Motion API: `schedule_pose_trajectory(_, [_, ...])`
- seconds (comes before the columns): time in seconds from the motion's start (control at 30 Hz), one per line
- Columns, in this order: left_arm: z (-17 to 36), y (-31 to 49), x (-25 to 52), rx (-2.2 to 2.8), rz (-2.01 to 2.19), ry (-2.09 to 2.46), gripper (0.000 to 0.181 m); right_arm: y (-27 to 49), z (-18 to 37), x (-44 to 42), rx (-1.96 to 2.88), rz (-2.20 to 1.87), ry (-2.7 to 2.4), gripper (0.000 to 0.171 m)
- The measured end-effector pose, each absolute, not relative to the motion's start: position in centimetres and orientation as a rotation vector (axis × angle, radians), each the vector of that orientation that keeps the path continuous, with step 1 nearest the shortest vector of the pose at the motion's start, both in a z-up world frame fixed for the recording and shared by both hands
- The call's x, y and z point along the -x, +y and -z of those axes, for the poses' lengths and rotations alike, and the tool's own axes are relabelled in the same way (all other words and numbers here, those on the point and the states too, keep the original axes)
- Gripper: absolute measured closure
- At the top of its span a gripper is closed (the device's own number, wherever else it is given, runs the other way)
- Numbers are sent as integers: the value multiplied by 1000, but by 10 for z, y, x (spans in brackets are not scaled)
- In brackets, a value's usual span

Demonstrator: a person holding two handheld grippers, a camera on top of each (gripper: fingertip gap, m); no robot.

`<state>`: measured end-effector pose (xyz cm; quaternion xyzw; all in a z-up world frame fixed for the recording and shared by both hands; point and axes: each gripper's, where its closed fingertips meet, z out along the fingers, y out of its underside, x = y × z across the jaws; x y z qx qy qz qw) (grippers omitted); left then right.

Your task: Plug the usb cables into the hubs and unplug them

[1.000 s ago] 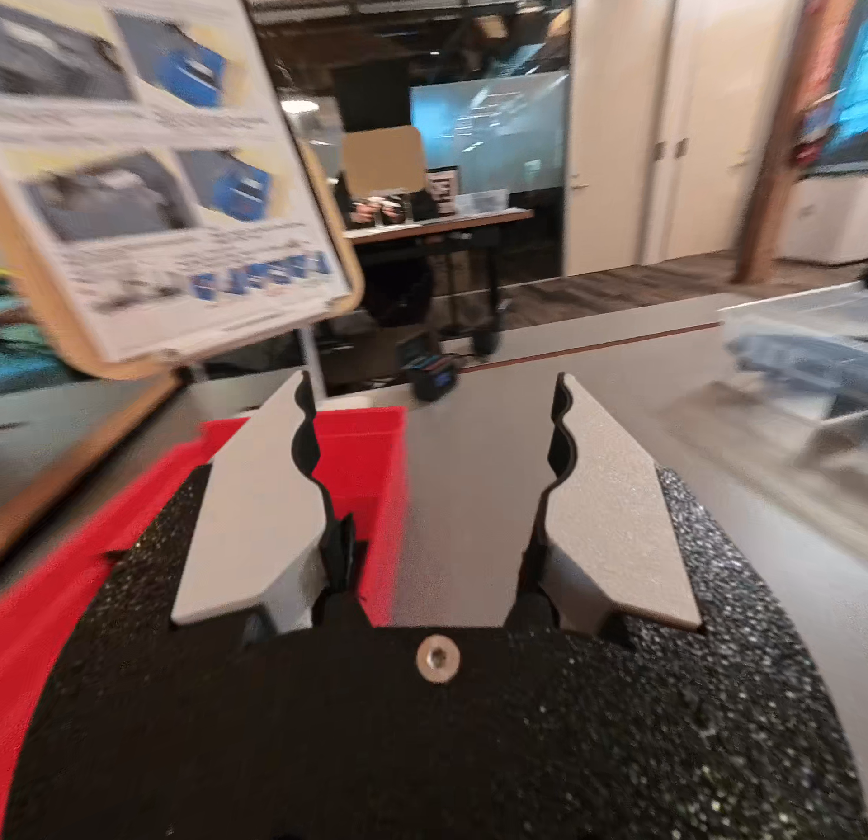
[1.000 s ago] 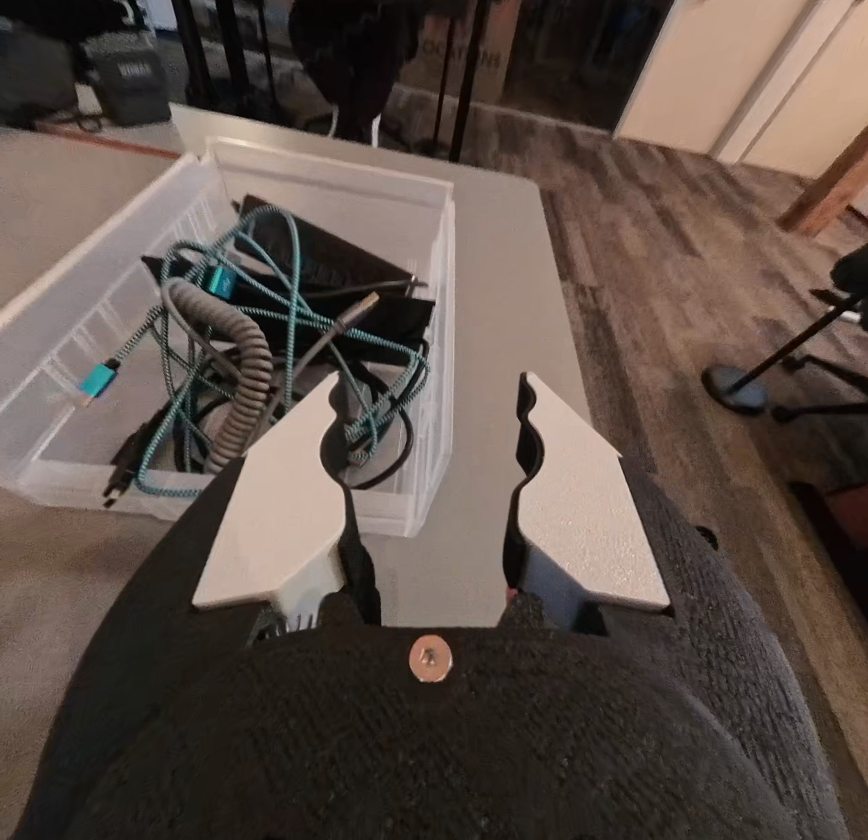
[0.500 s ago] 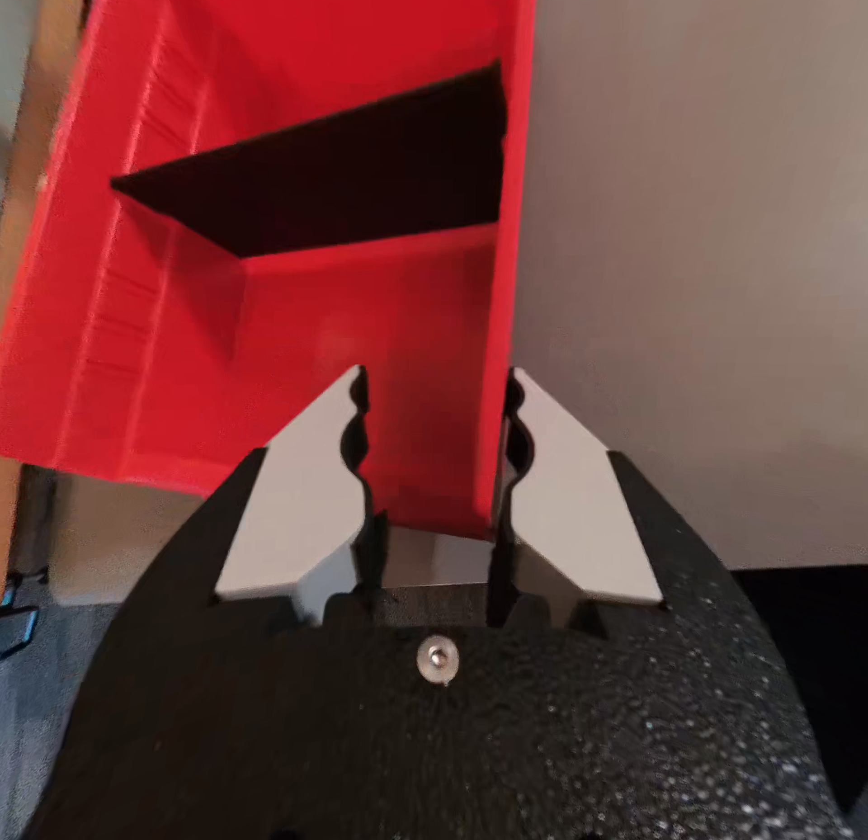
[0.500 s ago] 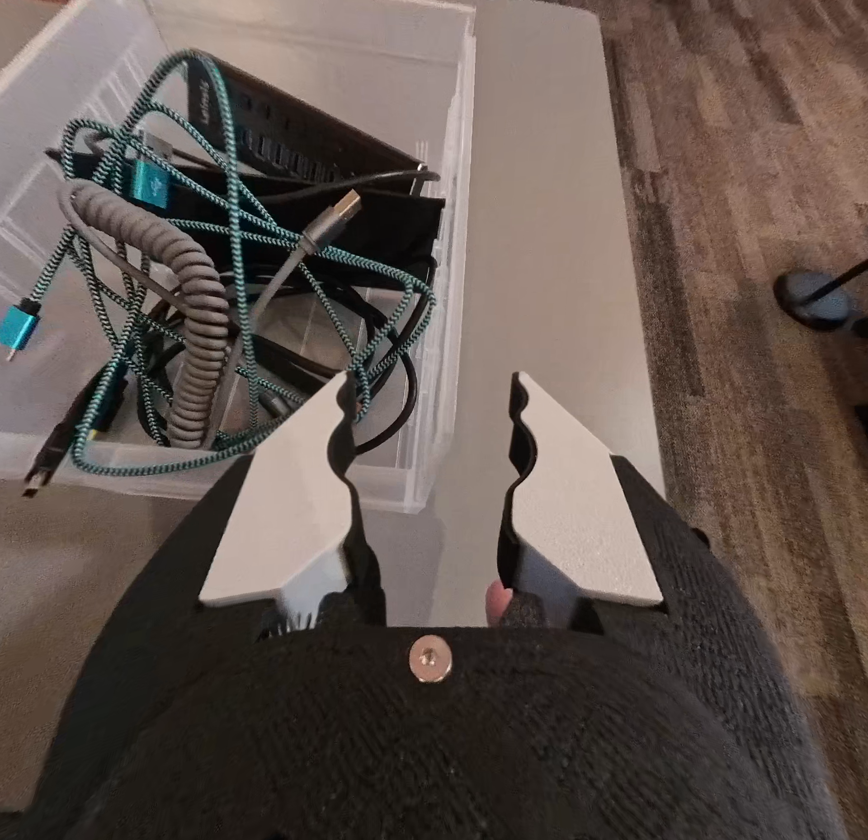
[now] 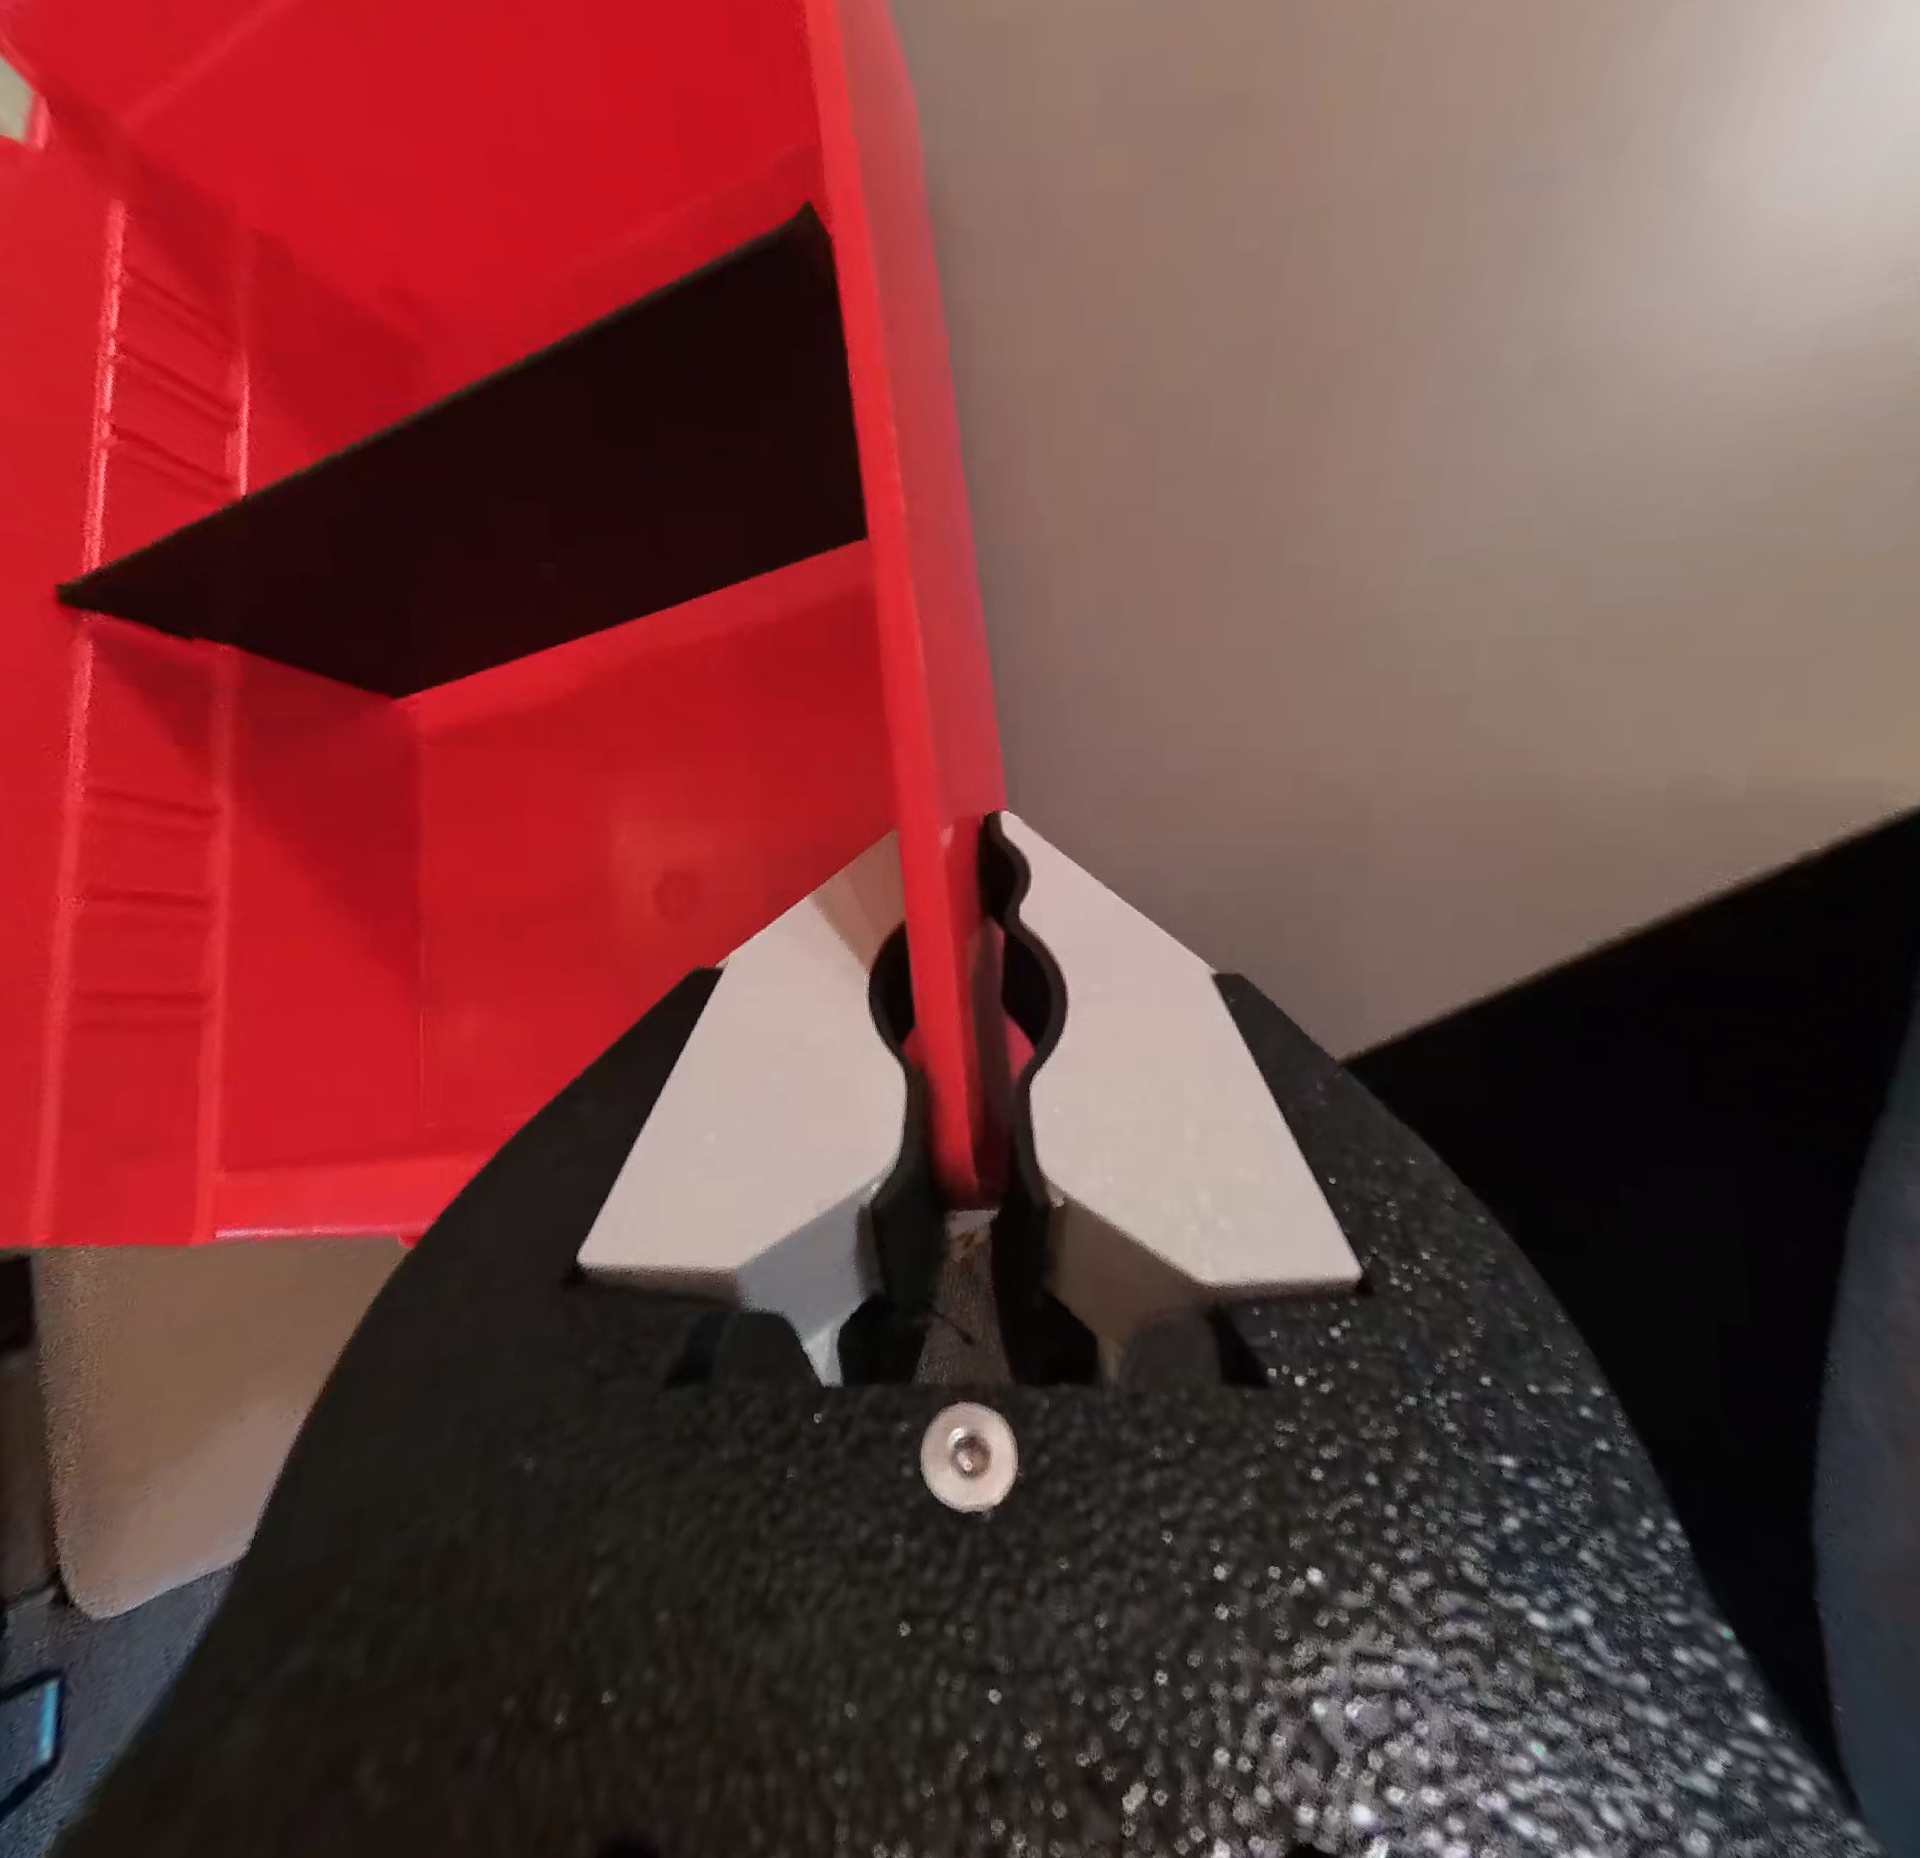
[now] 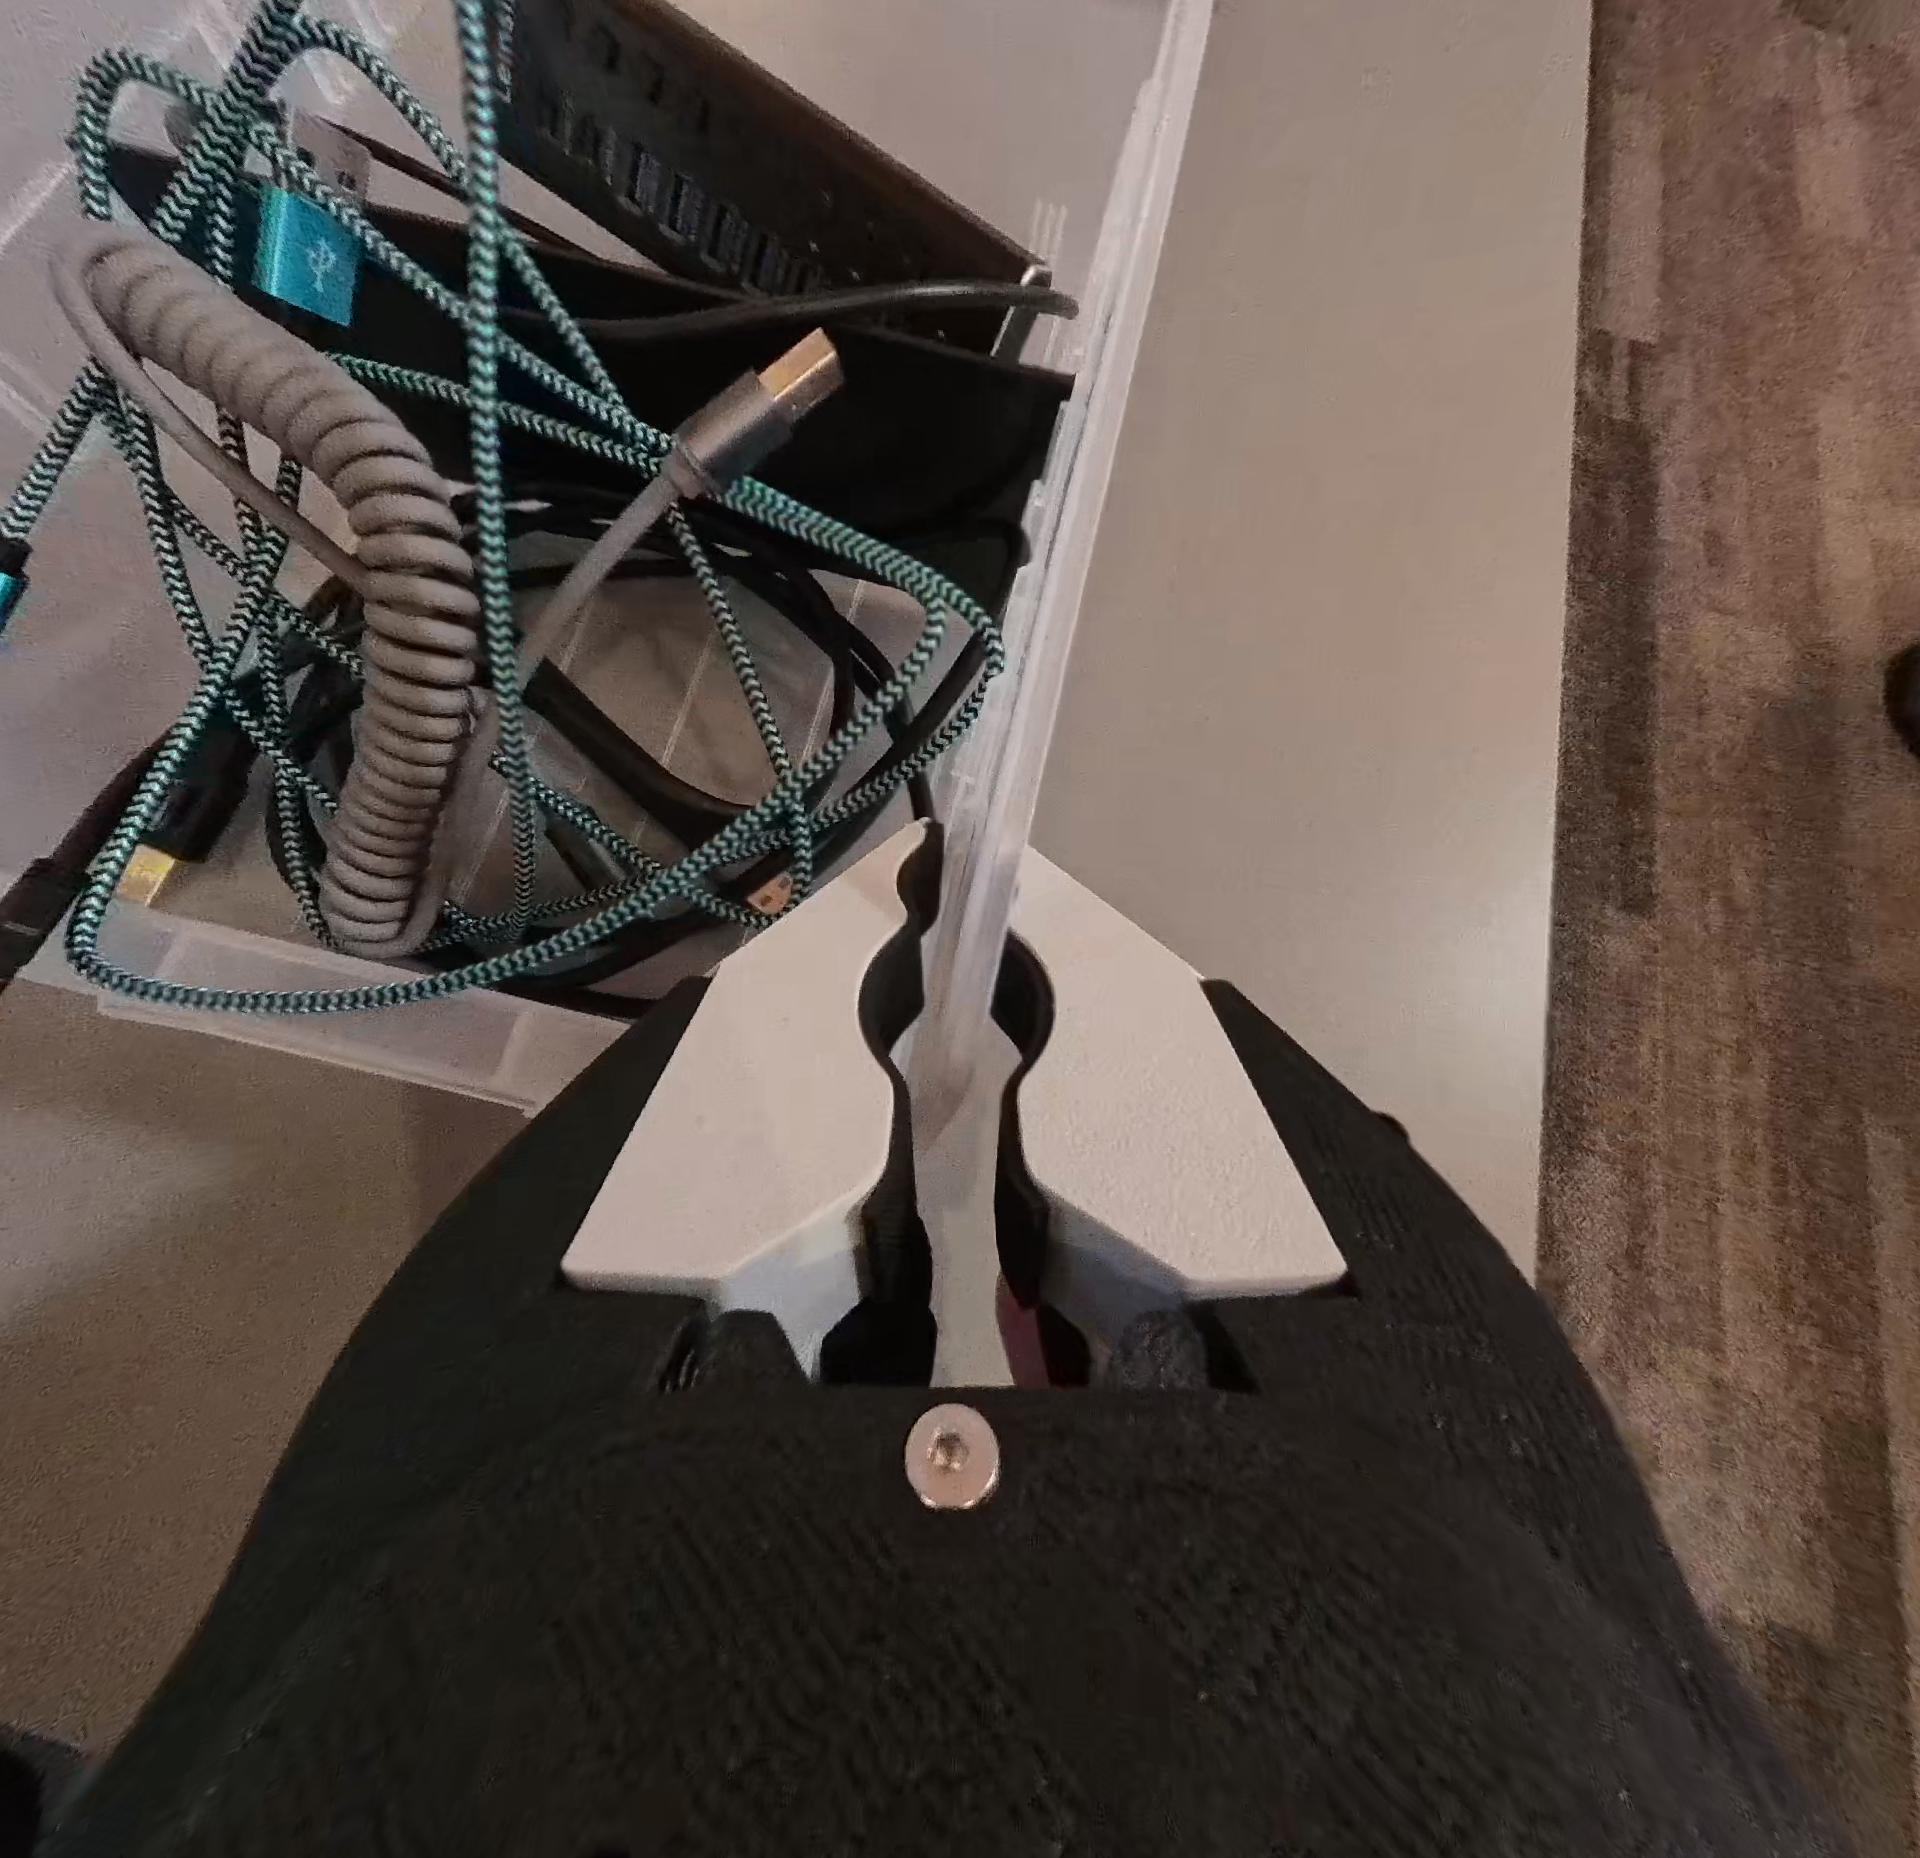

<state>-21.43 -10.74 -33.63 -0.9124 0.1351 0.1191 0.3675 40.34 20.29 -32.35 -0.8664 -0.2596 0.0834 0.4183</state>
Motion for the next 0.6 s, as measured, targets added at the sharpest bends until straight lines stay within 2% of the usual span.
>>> schedule_pose_trajectory(0.27, [300,-146,174,2183,-190,282,177,210,323,-361,2151,-239,-788,168])
schedule_pose_trajectory(0.6, [275,-214,197,2136,-415,-13,177,199,323,-212,2096,-326,-919,167])
